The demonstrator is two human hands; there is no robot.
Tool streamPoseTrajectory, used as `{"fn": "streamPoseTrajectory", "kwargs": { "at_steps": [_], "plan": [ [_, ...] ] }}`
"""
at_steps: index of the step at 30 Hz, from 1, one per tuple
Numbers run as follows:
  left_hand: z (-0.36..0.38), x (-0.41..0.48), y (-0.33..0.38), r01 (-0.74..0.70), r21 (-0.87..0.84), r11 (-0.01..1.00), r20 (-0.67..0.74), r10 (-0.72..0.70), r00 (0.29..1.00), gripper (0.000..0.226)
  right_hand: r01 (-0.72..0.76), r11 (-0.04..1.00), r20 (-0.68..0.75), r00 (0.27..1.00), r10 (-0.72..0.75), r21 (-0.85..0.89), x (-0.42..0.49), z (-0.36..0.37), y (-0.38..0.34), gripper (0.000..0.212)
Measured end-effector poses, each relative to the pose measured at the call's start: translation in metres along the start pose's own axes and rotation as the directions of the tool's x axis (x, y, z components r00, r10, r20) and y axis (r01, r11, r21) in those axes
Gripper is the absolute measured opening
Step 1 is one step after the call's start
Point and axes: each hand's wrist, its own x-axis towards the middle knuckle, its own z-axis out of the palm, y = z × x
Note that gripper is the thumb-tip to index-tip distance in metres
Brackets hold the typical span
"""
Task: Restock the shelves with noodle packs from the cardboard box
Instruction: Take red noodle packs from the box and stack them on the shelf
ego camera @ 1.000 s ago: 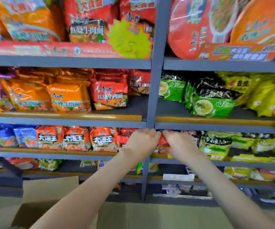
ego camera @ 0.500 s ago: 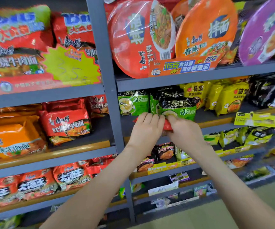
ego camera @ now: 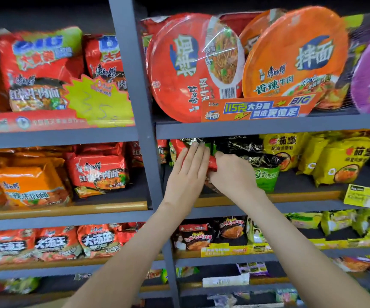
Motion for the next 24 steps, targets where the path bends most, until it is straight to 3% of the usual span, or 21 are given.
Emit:
{"fn": "streamPoseTrajectory", "kwargs": {
  "at_steps": [9, 12, 15, 19, 22, 24],
  "plan": [
    [0.015, 0.001, -0.008, 0.165, 0.026, 0.986, 0.223, -0.167, 0.960, 0.060, -0.085, 0.930, 0.270, 0.963, -0.015, 0.357, 0.056, 0.035, 0.010, 0.012],
    [0.011, 0.004, -0.007, 0.236, 0.008, 0.972, 0.358, -0.223, 0.906, 0.070, -0.051, 0.941, 0.329, 0.942, -0.066, 0.335, 0.067, 0.042, 0.009, 0.013],
    [0.005, 0.005, -0.006, 0.206, -0.014, 0.978, 0.427, -0.180, 0.886, 0.081, -0.023, 0.951, 0.329, 0.941, -0.084, 0.307, 0.074, 0.046, 0.008, 0.011],
    [-0.001, -0.006, -0.012, 0.084, -0.089, 0.992, 0.377, -0.045, 0.925, 0.080, -0.001, 0.953, 0.296, 0.951, -0.093, 0.303, 0.079, 0.051, 0.010, 0.013],
    [-0.004, -0.023, -0.021, -0.014, -0.189, 0.982, 0.221, 0.057, 0.974, 0.052, -0.009, 0.941, 0.313, 0.944, -0.104, 0.339, 0.078, 0.051, 0.011, 0.012],
    [-0.012, -0.032, -0.026, -0.077, -0.237, 0.968, 0.107, 0.105, 0.989, 0.032, -0.028, 0.939, 0.335, 0.937, -0.094, 0.343, 0.078, 0.049, 0.012, 0.024]
  ]
}}
